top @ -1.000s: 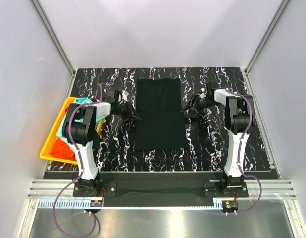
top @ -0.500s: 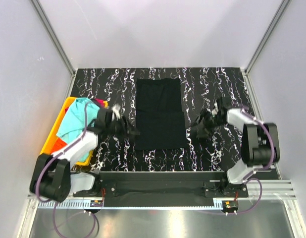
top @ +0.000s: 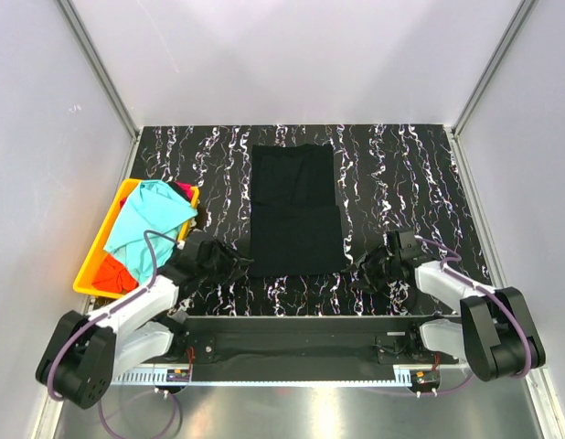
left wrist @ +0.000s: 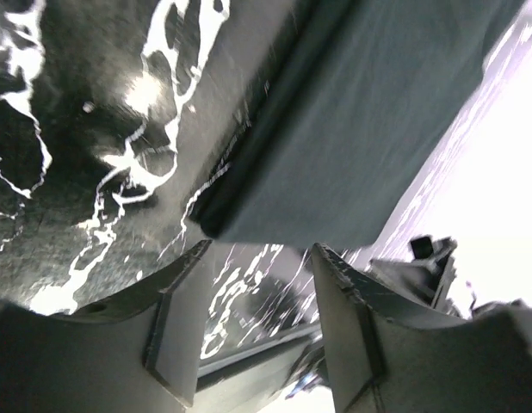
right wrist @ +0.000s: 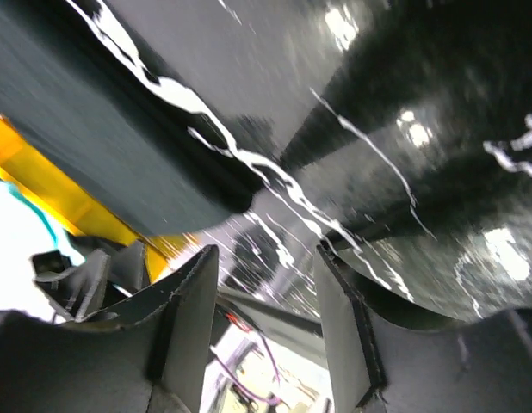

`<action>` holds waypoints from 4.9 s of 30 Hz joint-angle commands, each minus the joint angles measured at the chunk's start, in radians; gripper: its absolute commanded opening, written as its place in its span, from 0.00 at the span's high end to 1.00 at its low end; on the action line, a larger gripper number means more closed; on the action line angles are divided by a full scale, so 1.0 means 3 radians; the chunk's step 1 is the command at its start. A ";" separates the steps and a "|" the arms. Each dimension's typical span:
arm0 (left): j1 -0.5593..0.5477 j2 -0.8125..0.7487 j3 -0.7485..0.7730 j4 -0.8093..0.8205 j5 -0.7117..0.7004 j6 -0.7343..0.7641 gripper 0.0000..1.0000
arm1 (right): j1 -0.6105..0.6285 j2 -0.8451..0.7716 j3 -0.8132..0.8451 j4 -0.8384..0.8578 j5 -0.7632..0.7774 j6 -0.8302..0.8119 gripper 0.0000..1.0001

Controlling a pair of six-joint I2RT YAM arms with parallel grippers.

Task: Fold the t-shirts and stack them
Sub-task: Fold the tshirt

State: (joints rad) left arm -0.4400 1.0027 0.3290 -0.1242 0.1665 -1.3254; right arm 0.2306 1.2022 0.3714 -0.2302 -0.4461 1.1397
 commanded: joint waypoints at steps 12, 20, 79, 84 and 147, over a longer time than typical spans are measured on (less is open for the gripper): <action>-0.0236 0.0518 0.0095 -0.0205 -0.0468 -0.0787 0.54 | 0.0101 0.0349 0.0117 0.0363 0.0562 0.0430 0.46; -0.0236 0.0845 0.0136 -0.0179 -0.0417 -0.0879 0.55 | 0.0106 0.0599 0.0178 0.0389 0.0567 0.0466 0.46; -0.0711 -0.0761 0.0983 -0.1744 -0.0636 -0.0542 1.00 | 0.0730 -0.0112 0.1297 -0.1124 -0.0159 -0.1155 1.00; -0.0600 -0.0302 0.1378 -0.1703 -0.0852 -0.0302 1.00 | 0.0617 0.0282 0.1870 -0.1201 -0.0251 -0.1258 1.00; -0.0210 -0.1840 0.1188 -0.2204 0.0365 0.0143 1.00 | 0.0453 -0.1114 0.1395 -0.2541 -0.1101 -0.1293 1.00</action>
State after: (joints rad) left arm -0.4988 0.4095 0.5907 -0.7830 0.3035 -1.2861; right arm 0.3588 0.8635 0.7555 -0.9615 -0.7540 0.7300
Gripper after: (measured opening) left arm 0.024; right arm 0.018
